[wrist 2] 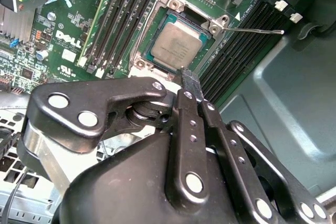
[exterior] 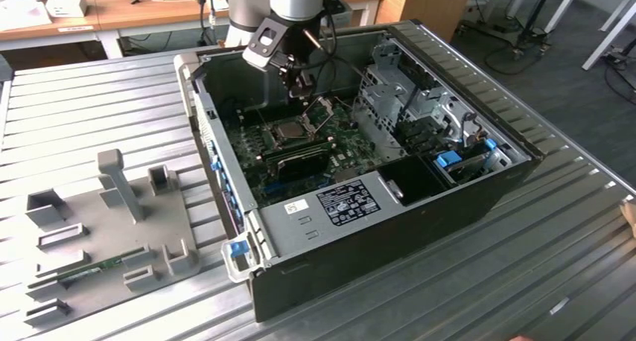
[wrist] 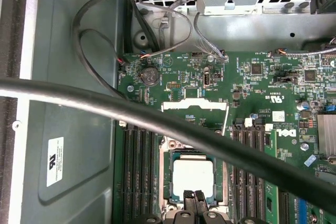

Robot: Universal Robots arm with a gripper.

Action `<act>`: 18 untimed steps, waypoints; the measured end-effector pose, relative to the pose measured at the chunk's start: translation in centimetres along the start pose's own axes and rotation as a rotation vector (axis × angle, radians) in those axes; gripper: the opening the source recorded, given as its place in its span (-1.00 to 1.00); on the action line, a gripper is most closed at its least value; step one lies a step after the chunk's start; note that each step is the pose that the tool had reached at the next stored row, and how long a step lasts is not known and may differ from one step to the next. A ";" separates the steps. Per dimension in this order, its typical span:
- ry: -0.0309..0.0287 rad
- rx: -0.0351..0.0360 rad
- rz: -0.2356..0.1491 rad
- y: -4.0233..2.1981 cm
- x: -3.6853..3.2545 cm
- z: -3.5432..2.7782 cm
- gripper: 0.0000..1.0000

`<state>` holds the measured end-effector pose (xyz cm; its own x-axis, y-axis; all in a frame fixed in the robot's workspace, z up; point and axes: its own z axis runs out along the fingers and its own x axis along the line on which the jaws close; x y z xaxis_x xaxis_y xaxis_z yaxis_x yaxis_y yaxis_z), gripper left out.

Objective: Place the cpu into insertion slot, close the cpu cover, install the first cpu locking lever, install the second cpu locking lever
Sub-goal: 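Close the cpu cover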

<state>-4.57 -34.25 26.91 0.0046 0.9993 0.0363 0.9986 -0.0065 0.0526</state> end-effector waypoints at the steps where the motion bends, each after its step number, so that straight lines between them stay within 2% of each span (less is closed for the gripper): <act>1: -0.0002 0.0001 0.000 0.00 0.00 -0.02 -0.80; 9: -0.0003 0.0002 0.000 0.25 0.00 -0.03 -0.80; 14: -0.0003 0.0002 0.000 0.73 0.00 0.00 -0.80; 18: -0.0002 0.0001 0.000 1.35 0.00 0.04 -0.80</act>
<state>-3.22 -34.25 26.95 0.0047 0.9993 0.0360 0.9986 -0.0065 0.0524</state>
